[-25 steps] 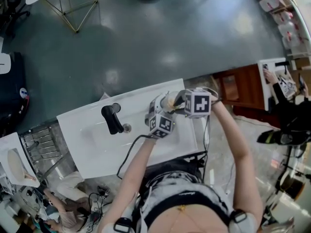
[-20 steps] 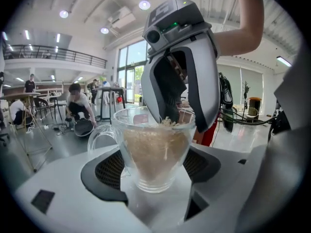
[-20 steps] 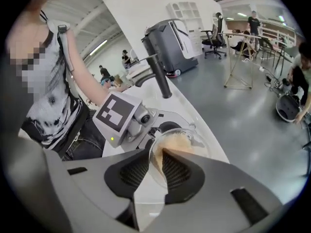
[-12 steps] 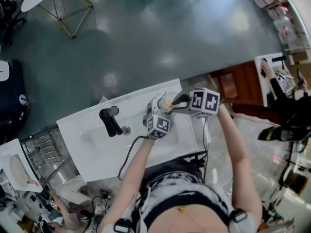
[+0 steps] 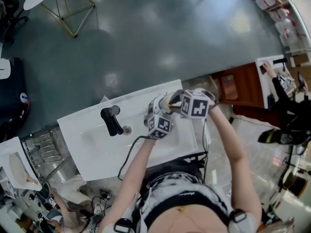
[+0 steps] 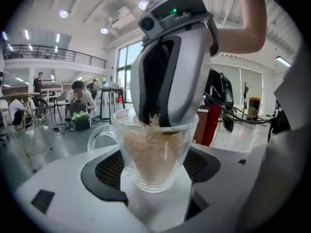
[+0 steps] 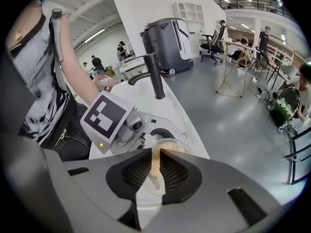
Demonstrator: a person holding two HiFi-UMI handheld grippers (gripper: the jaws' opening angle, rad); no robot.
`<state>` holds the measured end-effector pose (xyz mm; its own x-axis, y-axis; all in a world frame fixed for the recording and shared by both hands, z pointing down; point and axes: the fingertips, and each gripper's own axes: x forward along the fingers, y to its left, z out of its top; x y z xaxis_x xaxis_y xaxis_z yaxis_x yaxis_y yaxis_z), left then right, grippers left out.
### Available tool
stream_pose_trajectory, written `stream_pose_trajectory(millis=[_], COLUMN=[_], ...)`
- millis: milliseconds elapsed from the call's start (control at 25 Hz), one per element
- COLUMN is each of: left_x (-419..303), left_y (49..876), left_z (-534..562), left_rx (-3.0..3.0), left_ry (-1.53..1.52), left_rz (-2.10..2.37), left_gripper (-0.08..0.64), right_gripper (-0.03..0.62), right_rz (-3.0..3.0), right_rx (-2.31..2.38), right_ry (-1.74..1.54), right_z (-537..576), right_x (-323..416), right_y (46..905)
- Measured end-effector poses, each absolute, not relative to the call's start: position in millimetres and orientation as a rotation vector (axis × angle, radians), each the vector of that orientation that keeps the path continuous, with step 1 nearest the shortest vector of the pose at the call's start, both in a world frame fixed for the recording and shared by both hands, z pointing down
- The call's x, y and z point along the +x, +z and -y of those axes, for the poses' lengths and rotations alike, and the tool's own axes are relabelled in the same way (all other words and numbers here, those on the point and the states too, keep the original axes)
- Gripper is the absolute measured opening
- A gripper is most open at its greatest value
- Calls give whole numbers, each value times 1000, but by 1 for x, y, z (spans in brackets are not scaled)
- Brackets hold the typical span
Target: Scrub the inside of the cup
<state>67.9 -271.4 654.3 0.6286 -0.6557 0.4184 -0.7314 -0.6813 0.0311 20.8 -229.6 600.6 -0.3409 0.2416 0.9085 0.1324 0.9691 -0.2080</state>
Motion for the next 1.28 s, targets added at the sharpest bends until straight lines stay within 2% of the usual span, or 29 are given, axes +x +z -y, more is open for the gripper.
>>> stream_pose_trajectory(millis=[400, 720, 1280], left_x=[68, 67, 66], left_y=[653, 655, 655], left_z=[272, 272, 273], left_rx=[2647, 2652, 2655], left_ry=[560, 571, 570], left_rz=[1156, 1162, 1158], left_gripper=[365, 365, 365], right_gripper=[74, 54, 46], right_rz=[1948, 1772, 1742], right_rx=[9, 68, -103], right_ry=[-82, -239, -37], right_z=[256, 268, 236], right_x=[12, 40, 43], right_y=[604, 608, 608])
